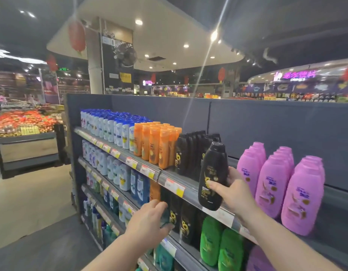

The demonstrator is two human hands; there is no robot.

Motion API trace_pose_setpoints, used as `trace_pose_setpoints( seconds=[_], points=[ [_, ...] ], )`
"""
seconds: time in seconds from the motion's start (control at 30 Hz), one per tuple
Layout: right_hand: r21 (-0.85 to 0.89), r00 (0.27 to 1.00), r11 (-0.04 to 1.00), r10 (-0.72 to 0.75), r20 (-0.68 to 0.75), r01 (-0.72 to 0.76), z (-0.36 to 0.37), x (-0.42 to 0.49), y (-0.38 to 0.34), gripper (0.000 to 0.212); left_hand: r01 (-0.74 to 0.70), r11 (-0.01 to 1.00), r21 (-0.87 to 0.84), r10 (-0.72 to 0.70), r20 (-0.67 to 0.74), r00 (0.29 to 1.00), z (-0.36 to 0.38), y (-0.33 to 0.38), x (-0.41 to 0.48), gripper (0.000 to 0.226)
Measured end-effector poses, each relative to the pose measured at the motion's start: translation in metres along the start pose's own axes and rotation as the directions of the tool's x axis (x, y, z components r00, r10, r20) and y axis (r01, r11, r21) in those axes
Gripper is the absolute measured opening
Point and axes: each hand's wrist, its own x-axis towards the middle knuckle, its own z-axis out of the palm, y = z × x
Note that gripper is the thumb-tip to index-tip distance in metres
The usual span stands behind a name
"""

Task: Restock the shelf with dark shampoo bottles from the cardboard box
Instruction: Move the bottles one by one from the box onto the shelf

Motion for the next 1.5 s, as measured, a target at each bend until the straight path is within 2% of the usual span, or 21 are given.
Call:
trace_pose_setpoints(
  seconds=[0.2, 0.4, 0.5, 0.6, 0.73, 0.83, 0.93, 1.03, 1.5],
  points=[
    [-0.161, 0.978, 0.986, 0.000, -0.210, -0.035, 0.016, 0.066, 0.017, 0.044, -0.180, 0.984, -0.003, 0.180, -0.030, 0.983, 0.005, -0.022, 0.094, 0.056],
    [-0.178, 0.936, 0.975, 0.066, -0.345, -0.135, 0.043, 0.122, 0.041, 0.042, -0.340, 0.939, -0.047, 0.338, -0.043, 0.940, 0.011, -0.043, 0.169, 0.053],
    [-0.185, 0.914, 0.966, 0.094, -0.395, -0.180, 0.056, 0.142, 0.053, 0.039, -0.400, 0.916, -0.028, 0.400, 0.005, 0.916, 0.020, -0.052, 0.189, 0.053],
    [-0.198, 0.905, 0.954, 0.130, -0.405, -0.225, 0.065, 0.154, 0.065, 0.045, -0.445, 0.895, -0.027, 0.446, 0.068, 0.892, 0.030, -0.060, 0.203, 0.054],
    [-0.222, 0.884, 0.932, 0.167, -0.437, -0.286, 0.070, 0.158, 0.076, 0.047, -0.465, 0.881, -0.086, 0.471, 0.080, 0.878, 0.039, -0.068, 0.210, 0.051],
    [-0.358, 0.877, 0.850, 0.220, -0.426, -0.387, 0.069, 0.155, 0.082, 0.055, -0.484, 0.868, -0.110, 0.493, 0.079, 0.867, 0.040, -0.071, 0.213, 0.048],
    [-0.449, 0.858, 0.756, 0.287, -0.426, -0.476, 0.072, 0.150, 0.092, 0.052, -0.495, 0.860, -0.123, 0.506, 0.087, 0.858, 0.037, -0.072, 0.215, 0.046],
    [-0.449, 0.848, 0.745, 0.295, -0.441, -0.493, 0.075, 0.154, 0.096, 0.047, -0.508, 0.852, -0.128, 0.520, 0.092, 0.849, 0.034, -0.072, 0.216, 0.046],
    [-0.436, 0.829, 0.727, 0.339, -0.444, -0.531, 0.076, 0.166, 0.097, 0.051, -0.550, 0.828, -0.108, 0.559, 0.073, 0.826, 0.032, -0.076, 0.214, 0.046]
  ],
)
